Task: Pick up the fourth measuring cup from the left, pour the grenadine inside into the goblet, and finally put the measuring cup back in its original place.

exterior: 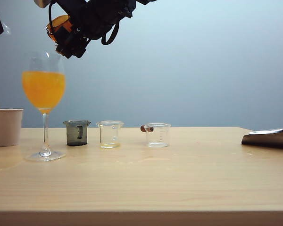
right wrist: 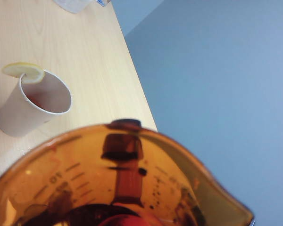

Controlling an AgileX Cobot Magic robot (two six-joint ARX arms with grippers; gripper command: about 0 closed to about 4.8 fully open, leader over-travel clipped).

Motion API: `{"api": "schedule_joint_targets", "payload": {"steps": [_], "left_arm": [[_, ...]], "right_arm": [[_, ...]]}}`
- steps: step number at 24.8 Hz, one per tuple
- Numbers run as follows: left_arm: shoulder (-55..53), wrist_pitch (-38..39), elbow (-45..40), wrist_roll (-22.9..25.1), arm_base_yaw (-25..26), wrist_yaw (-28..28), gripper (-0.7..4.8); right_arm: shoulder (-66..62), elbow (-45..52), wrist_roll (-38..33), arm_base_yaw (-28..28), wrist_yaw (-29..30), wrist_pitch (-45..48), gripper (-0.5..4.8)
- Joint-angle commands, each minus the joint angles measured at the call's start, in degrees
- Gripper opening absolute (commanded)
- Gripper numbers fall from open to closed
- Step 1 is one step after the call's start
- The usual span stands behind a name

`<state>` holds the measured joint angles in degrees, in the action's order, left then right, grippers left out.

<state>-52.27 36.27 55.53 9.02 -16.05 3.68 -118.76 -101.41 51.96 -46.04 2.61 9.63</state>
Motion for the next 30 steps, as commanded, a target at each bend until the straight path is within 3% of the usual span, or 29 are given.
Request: {"api": "schedule_joint_targets", "payload": {"steps": [1,23,30], "left_arm": [[0.1,-0.2,0.1,0.0,0.0,0.2,-0.05],[0.1,-0.2,0.1,0.0,0.0,0.2,-0.05],[0.1,-0.2,0.1,0.0,0.0,0.1,-0.05]], "right_arm": [[0.5,-0.3,2.8,-0.1,-0.1,3.4,1.07],[0.5,-0.3,18.4,0.0,2.3,4.3,1.07],[0.5,-0.2,20.5,0.0,2.5,4.3,1.07]]}}
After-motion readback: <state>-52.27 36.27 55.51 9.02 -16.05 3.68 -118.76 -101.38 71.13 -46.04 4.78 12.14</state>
